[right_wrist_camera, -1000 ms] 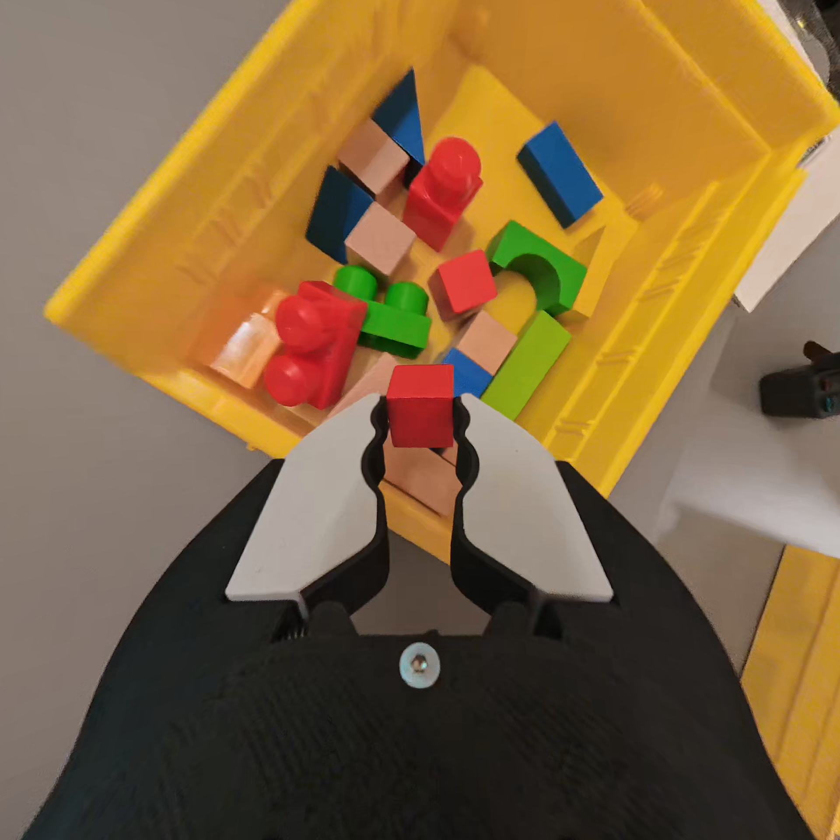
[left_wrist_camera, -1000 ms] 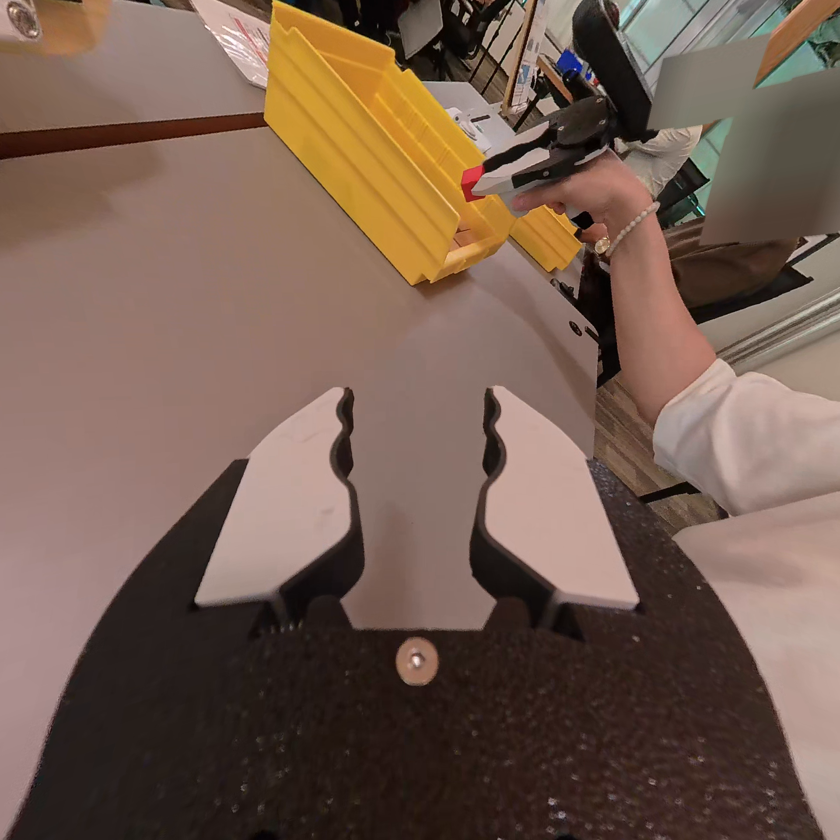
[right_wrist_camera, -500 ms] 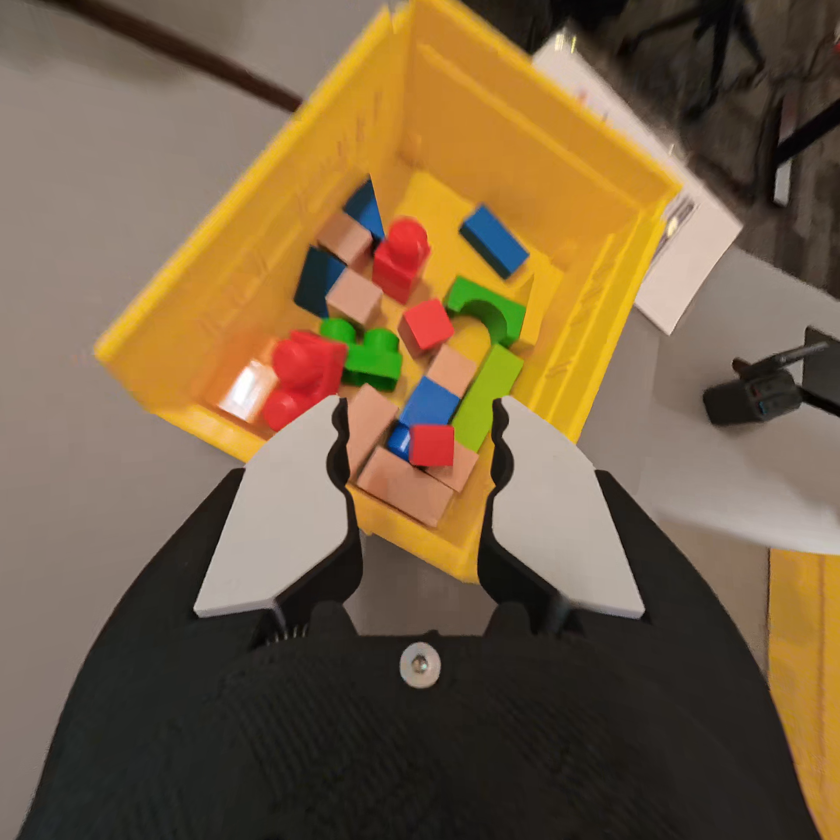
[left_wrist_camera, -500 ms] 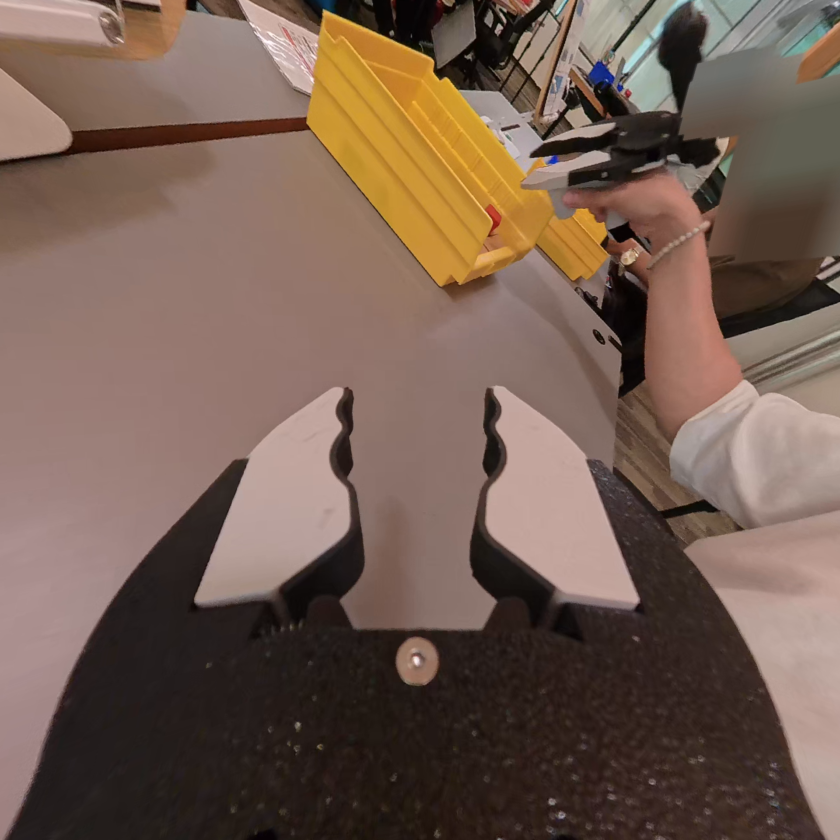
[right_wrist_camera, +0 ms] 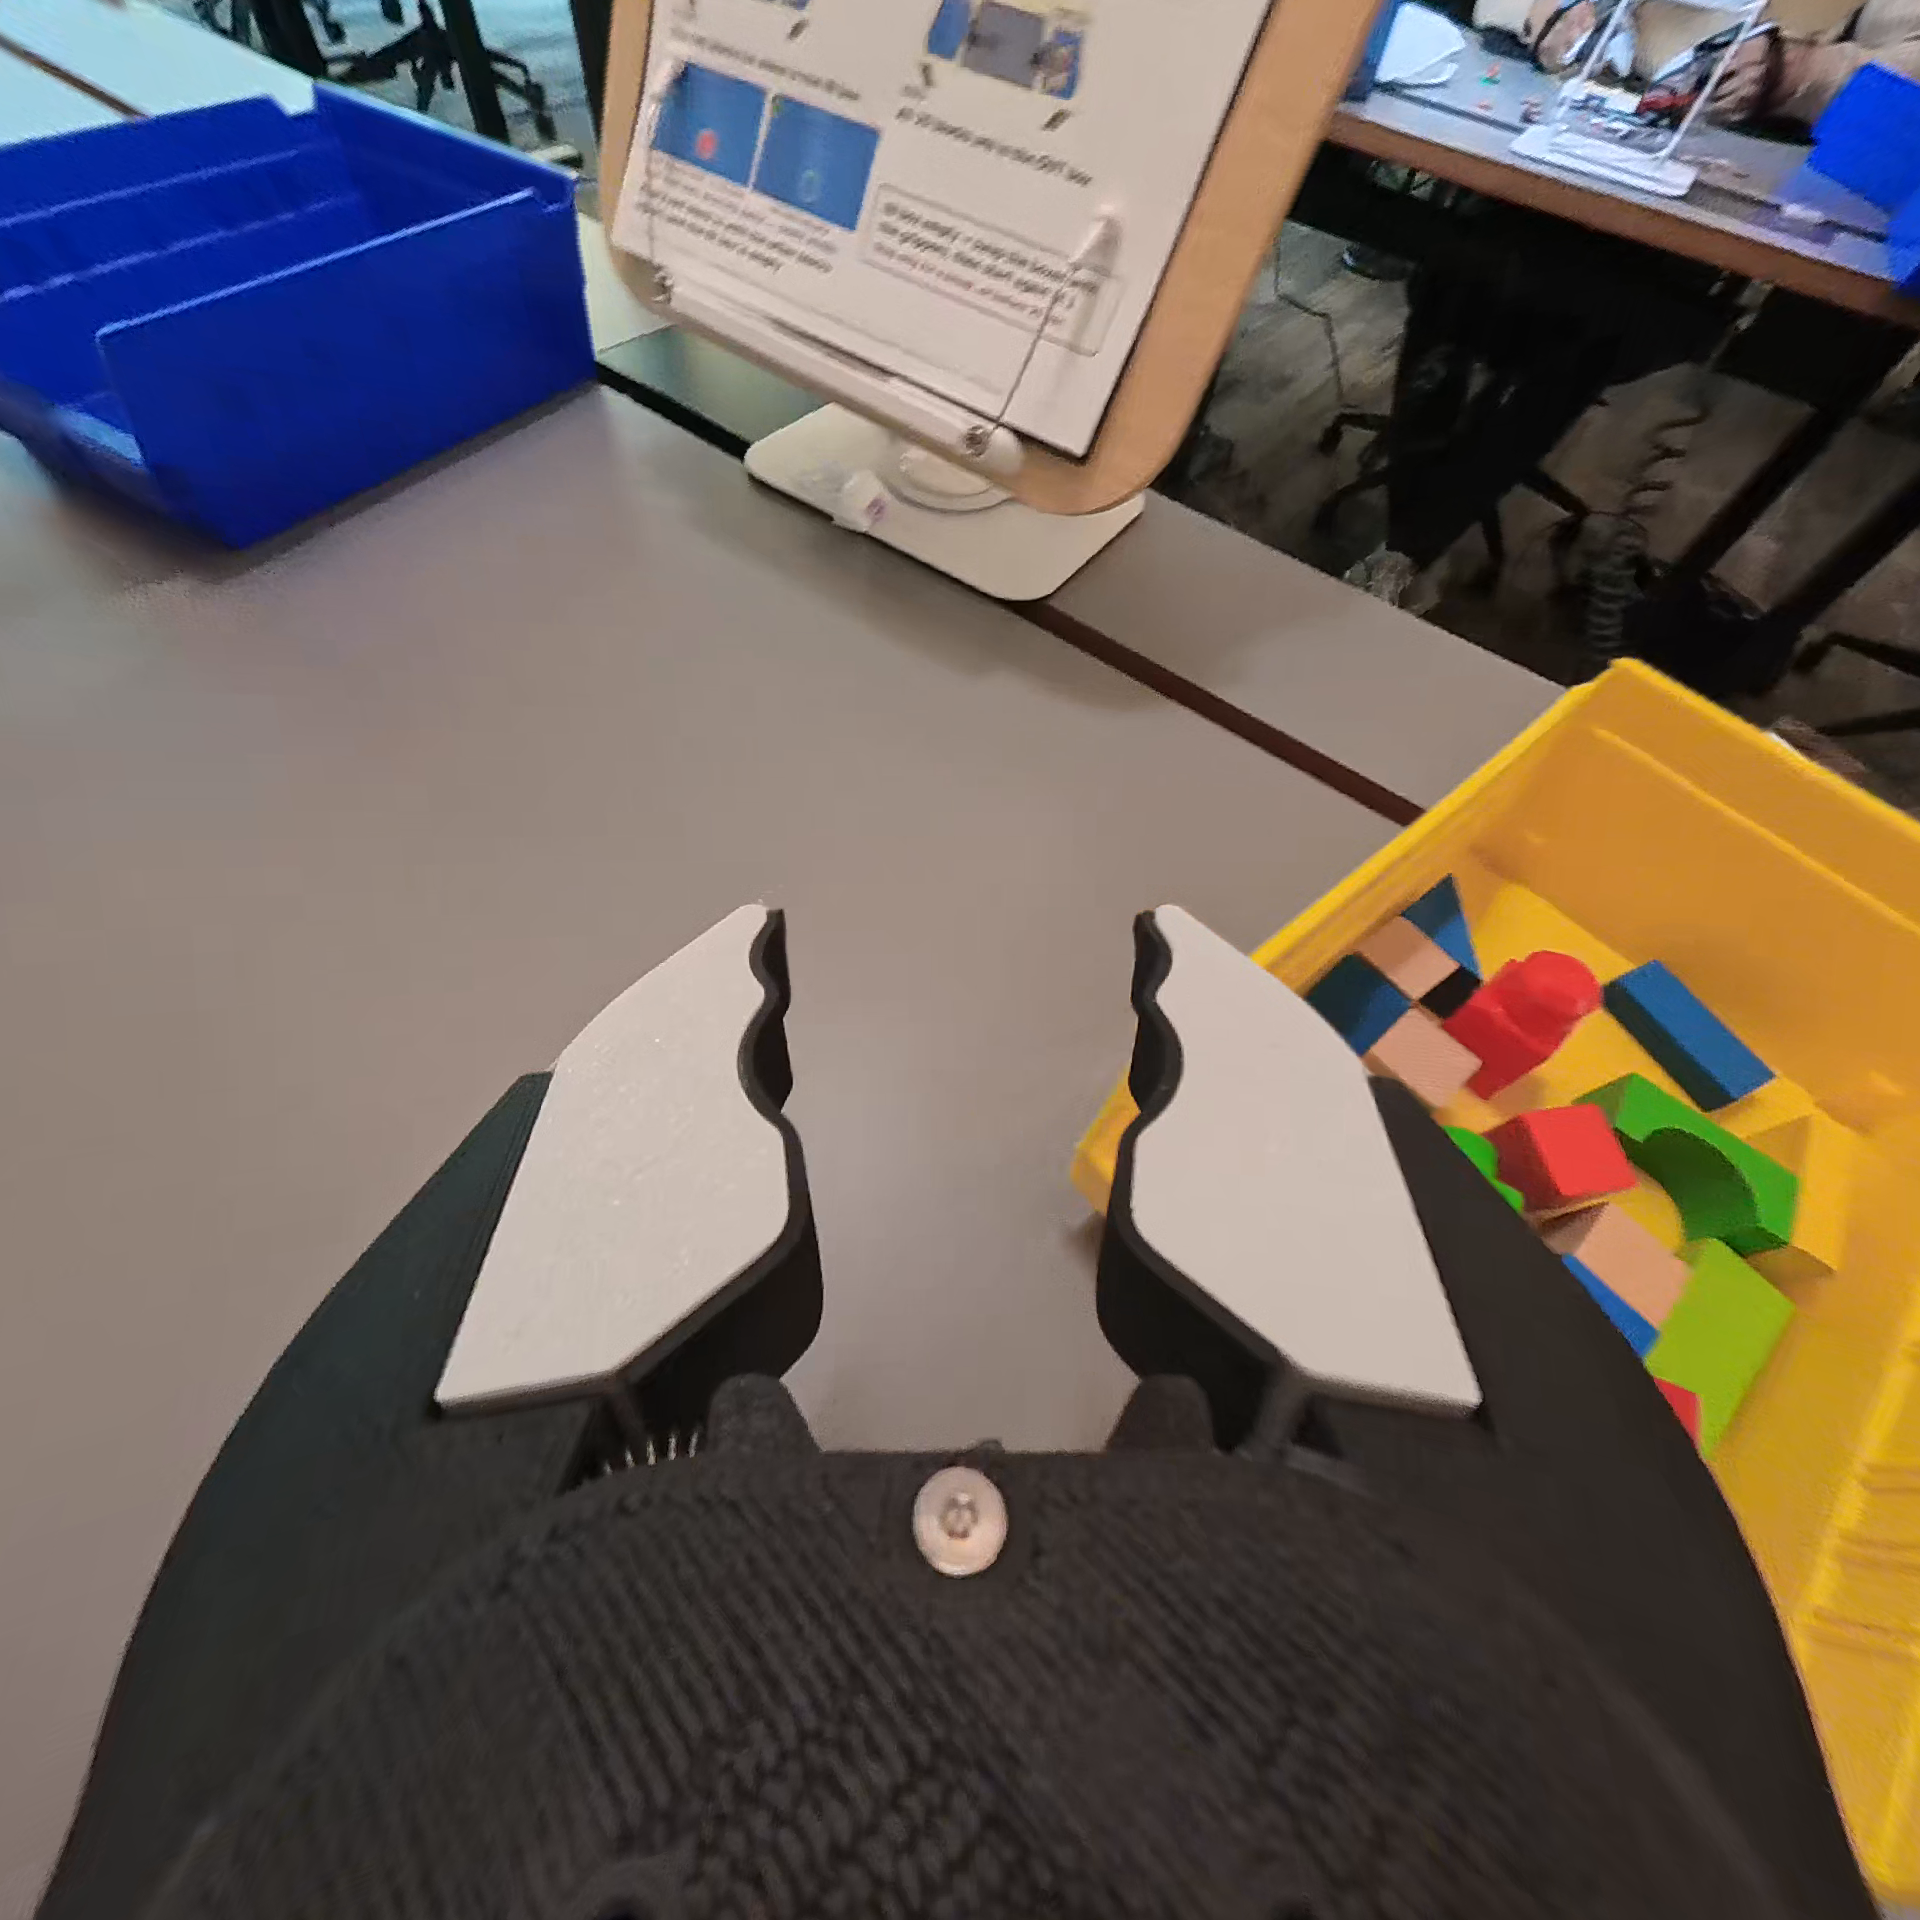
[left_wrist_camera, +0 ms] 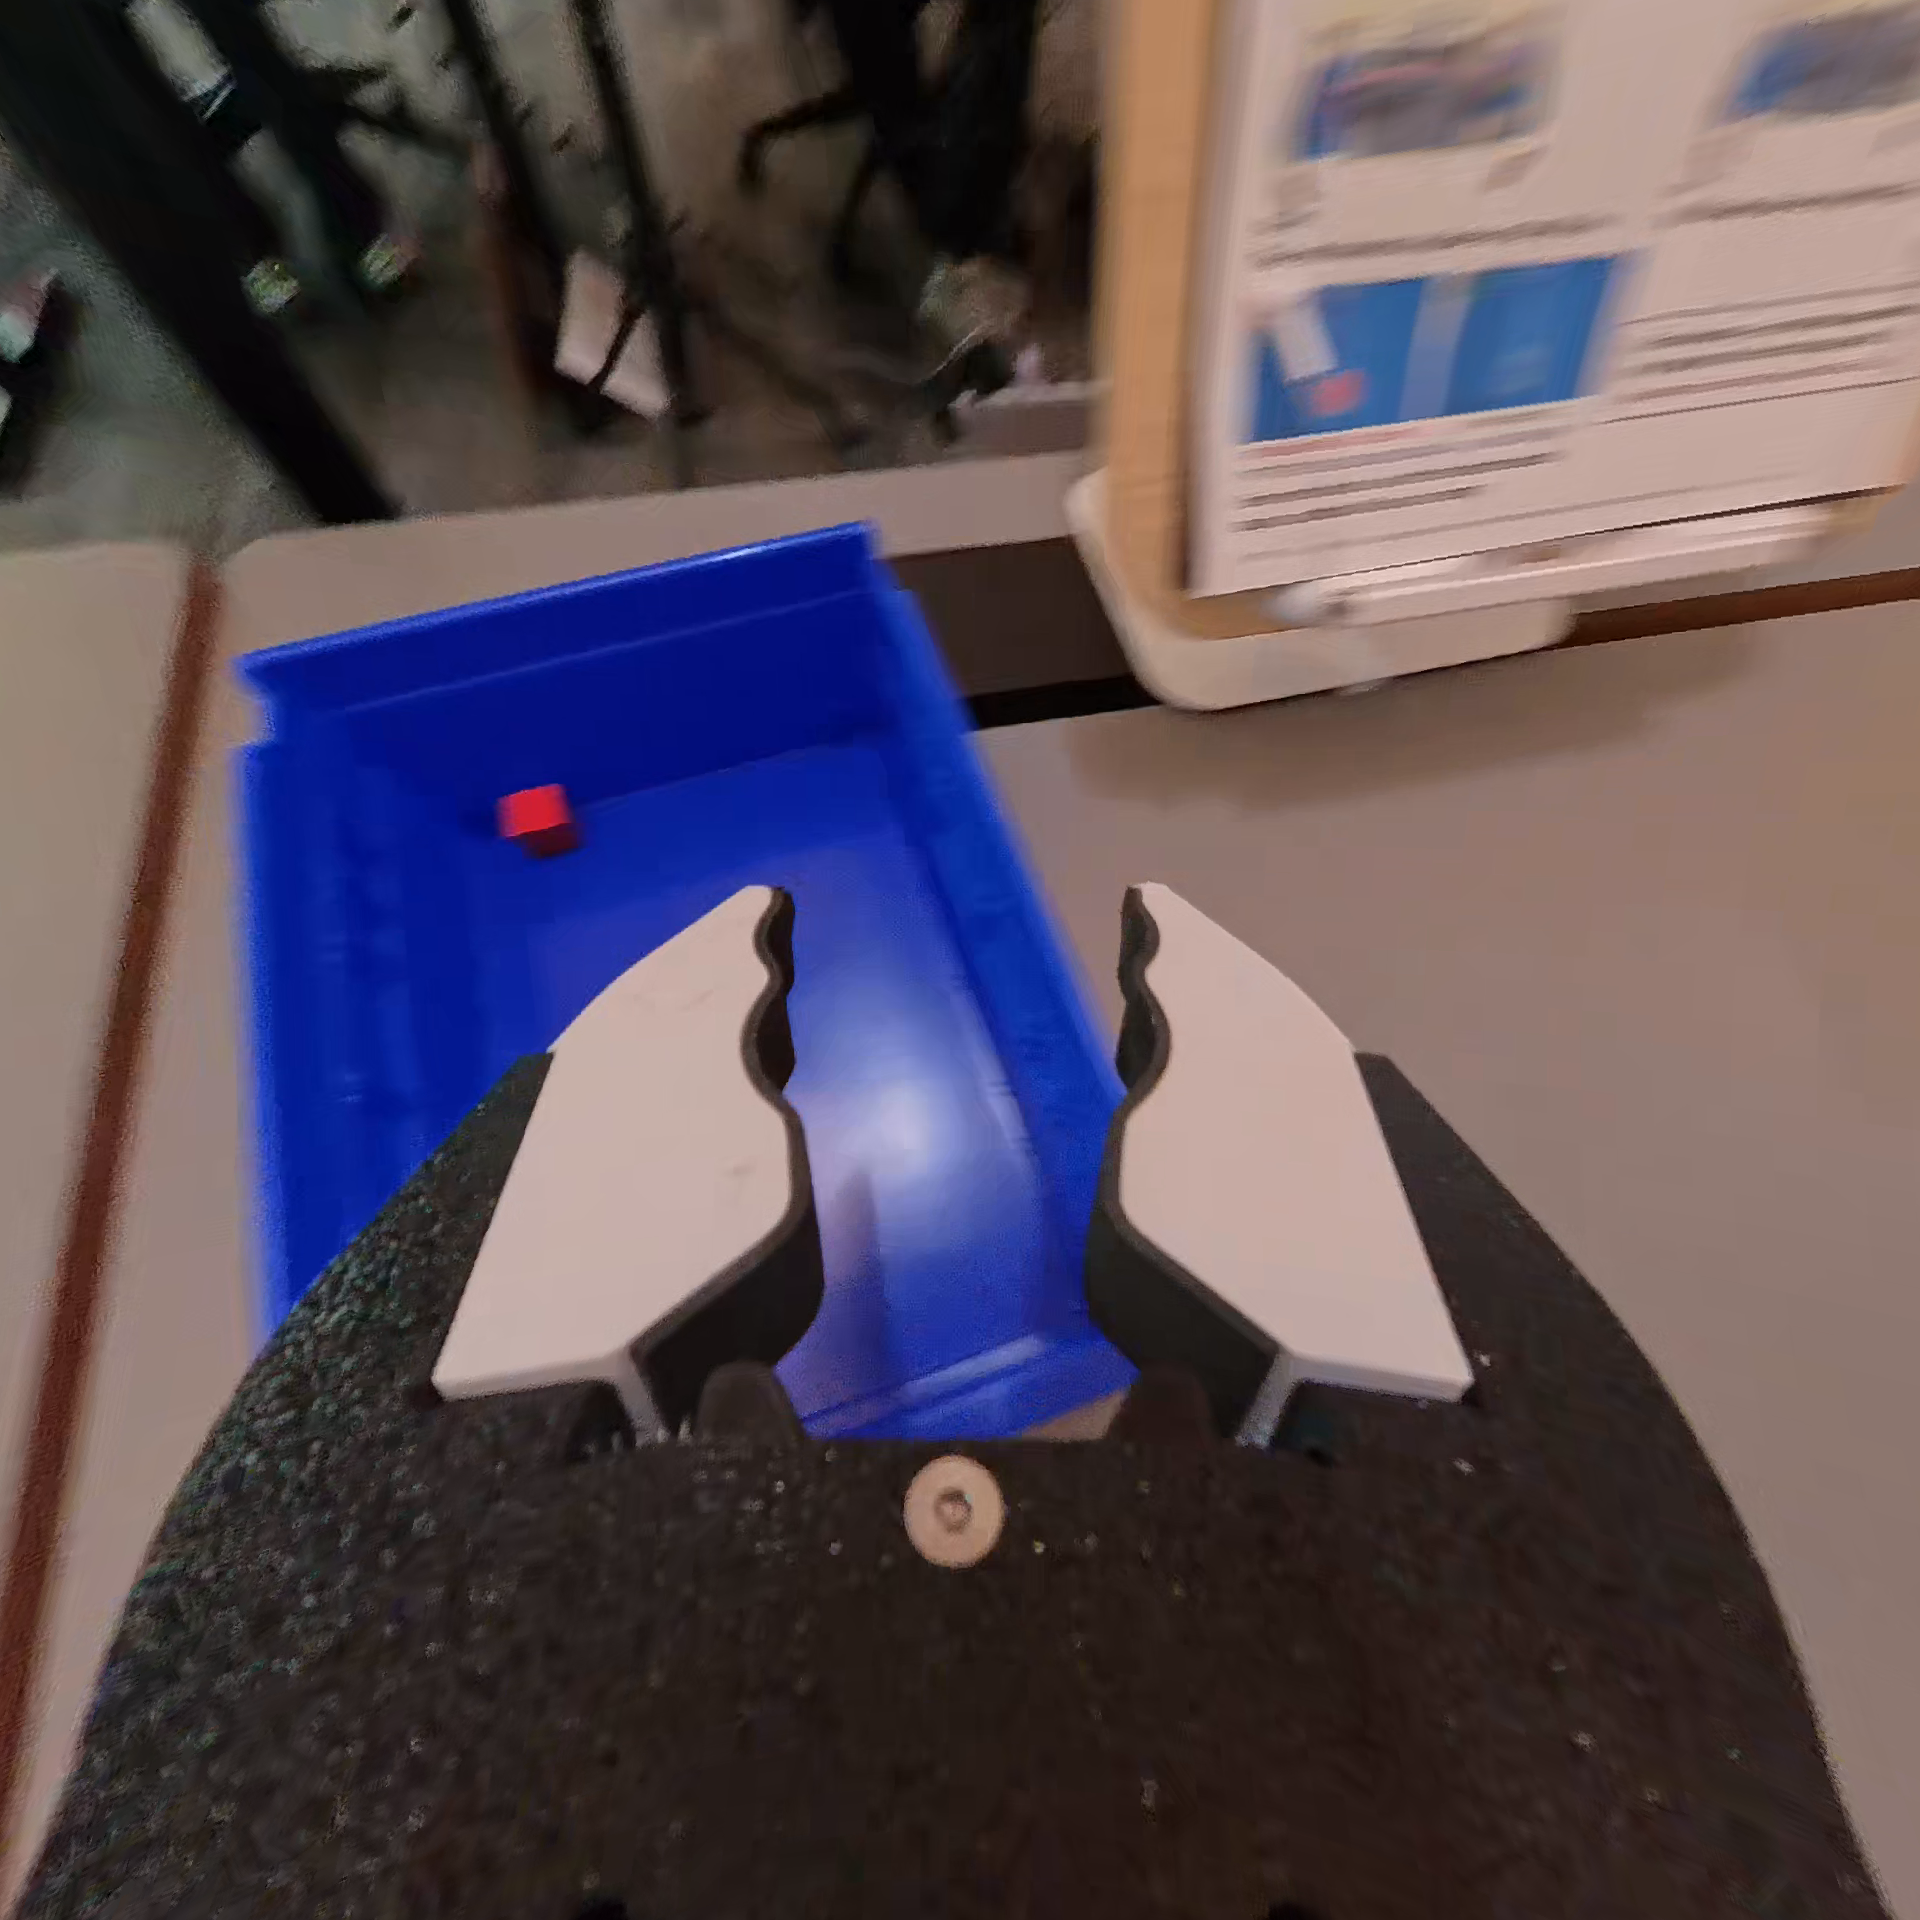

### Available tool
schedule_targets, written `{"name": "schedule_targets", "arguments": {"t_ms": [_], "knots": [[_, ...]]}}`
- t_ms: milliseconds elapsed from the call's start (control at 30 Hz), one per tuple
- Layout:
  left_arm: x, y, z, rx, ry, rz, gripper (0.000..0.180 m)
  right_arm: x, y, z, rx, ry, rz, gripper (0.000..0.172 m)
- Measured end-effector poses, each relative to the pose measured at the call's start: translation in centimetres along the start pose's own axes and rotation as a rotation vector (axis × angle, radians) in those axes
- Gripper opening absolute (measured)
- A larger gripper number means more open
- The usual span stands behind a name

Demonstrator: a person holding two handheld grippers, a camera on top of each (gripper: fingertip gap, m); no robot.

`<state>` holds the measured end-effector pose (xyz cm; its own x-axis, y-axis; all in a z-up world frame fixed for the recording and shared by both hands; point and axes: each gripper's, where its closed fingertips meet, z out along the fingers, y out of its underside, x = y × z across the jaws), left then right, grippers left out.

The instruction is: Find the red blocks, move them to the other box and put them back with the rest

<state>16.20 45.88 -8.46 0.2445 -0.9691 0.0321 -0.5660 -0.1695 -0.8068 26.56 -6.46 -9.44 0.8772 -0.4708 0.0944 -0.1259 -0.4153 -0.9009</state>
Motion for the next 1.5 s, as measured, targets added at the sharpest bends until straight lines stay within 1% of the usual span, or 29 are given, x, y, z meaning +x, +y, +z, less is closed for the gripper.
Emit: {"name": "schedule_targets", "arguments": {"t_ms": [67, 200, 267, 367, 467, 600, 700, 833, 933, 967, 1033, 1133, 1200, 1267, 1333, 1433, 1500], "knots": [[-4.2, 0.3, 2.3, -0.115, -0.064, -0.042, 0.062, -1.3, 0.5, 0.4, -0.013, -0.013, -0.012, 0.065], [-10.5, 1.4, 7.8, -0.328, -0.159, -0.128, 0.063, -3.7, 1.5, 1.0, -0.025, -0.058, -0.005, 0.066], [-12.2, 2.5, 10.4, -0.432, -0.189, -0.125, 0.061, -4.5, 2.0, 1.0, -0.029, -0.069, 0.005, 0.066], [-13.7, 4.3, 13.6, -0.574, -0.227, -0.114, 0.061, -5.1, 3.0, 0.6, -0.043, -0.062, 0.022, 0.066], [-14.5, 5.1, 15.9, -0.630, -0.259, -0.104, 0.058, -5.0, 4.1, 0.1, -0.059, -0.047, 0.053, 0.067], [-15.5, 5.9, 17.4, -0.687, -0.293, -0.106, 0.058, -4.5, 5.2, -0.6, -0.069, -0.032, 0.093, 0.067], [-15.9, 5.9, 17.9, -0.695, -0.312, -0.111, 0.053, -3.9, 5.7, -0.7, -0.079, -0.019, 0.103, 0.067], [-16.5, 6.2, 18.1, -0.720, -0.361, -0.071, 0.044, -3.5, 5.3, -0.4, -0.067, -0.024, 0.111, 0.067], [-16.3, 6.9, 18.4, -0.743, -0.354, -0.049, 0.043, -3.5, 5.0, -0.1, -0.061, -0.033, 0.108, 0.067], [-16.4, 7.1, 18.4, -0.741, -0.354, -0.052, 0.041, -3.5, 5.0, 0.0, -0.059, -0.034, 0.105, 0.067], [-16.6, 7.3, 18.5, -0.718, -0.359, -0.059, 0.025, -3.5, 4.8, 0.1, -0.054, -0.029, 0.099, 0.067], [-16.2, 7.2, 18.1, -0.681, -0.323, -0.073, 0.023, -3.7, 4.7, 0.1, -0.043, -0.033, 0.100, 0.066], [-15.3, 6.3, 17.3, -0.638, -0.277, -0.057, 0.023, -3.9, 4.5, 0.1, -0.029, -0.043, 0.109, 0.066], [-14.2, 4.3, 16.0, -0.539, -0.241, -0.033, 0.023, -4.2, 4.1, 0.3, -0.007, -0.065, 0.124, 0.065], [-11.7, 1.8, 14.2, -0.411, -0.138, -0.039, 0.023, -4.7, 3.3, 0.6, 0.016, -0.093, 0.132, 0.065], [-6.4, -2.7, 10.2, -0.194, 0.071, -0.020, 0.022, -5.6, 1.7, 1.3, 0.061, -0.132, 0.133, 0.067], [-1.5, -5.6, 6.6, -0.027, 0.243, 0.023, 0.022, -6.6, -0.1, 1.9, 0.117, -0.188, 0.152, 0.069]]}}
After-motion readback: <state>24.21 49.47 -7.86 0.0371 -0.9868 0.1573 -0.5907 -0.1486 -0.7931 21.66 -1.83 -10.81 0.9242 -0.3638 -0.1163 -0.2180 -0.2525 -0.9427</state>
